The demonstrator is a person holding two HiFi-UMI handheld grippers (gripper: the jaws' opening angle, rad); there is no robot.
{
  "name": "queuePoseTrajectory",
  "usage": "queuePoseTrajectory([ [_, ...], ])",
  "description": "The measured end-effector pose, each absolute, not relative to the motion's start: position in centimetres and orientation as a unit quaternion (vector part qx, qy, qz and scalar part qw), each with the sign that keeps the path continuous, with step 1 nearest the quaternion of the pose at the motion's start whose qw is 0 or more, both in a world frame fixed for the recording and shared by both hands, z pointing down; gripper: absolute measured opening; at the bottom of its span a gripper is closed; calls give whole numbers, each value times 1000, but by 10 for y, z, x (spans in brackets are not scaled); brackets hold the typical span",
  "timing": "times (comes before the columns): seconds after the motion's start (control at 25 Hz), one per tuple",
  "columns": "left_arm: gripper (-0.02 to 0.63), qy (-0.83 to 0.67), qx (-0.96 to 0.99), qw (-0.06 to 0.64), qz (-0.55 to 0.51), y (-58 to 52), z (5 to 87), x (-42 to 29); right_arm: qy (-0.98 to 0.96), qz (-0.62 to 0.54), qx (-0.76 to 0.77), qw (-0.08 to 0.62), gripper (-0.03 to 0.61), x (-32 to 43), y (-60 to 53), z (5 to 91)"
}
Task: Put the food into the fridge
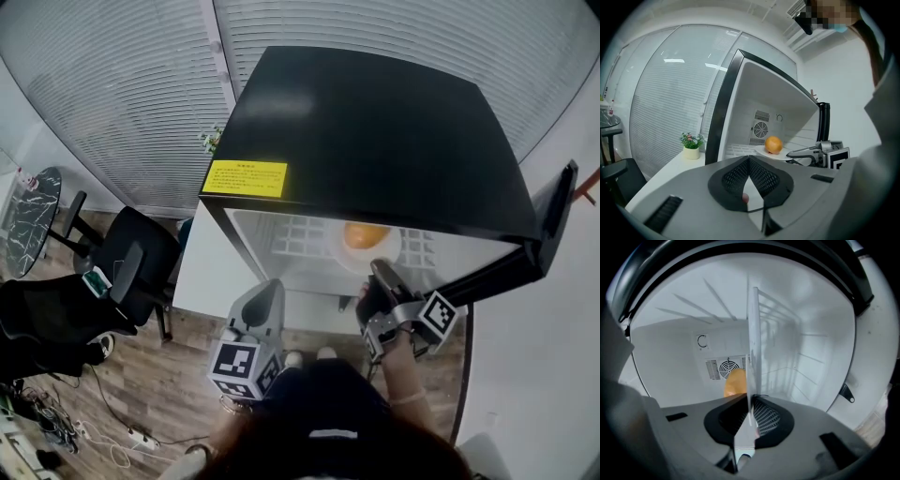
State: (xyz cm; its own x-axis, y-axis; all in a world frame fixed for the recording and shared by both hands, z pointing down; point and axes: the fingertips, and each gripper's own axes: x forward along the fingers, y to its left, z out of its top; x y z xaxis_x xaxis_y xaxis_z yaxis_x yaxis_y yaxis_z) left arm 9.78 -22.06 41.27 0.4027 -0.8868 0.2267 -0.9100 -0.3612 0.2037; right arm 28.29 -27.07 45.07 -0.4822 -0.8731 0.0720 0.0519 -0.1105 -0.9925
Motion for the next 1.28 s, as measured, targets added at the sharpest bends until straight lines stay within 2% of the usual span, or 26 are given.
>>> queuePoseTrajectory([
  [0.52, 6, -550, 822, 143, 43, -215, 407, 106, 565, -649, -345, 375, 63, 286, -267, 447],
  [0.8, 5, -563, 814, 138, 47, -210, 406, 113, 587, -649, -331, 353, 63, 289, -255, 448],
  [1.04, 5, -575, 805, 140, 49, -207, 403, 124, 640, -624, -328, 305, 41, 289, -245, 440],
  [1.28, 5, -589, 796, 136, 43, -195, 400, 138, 692, -587, -322, 270, -8, 289, -236, 431],
])
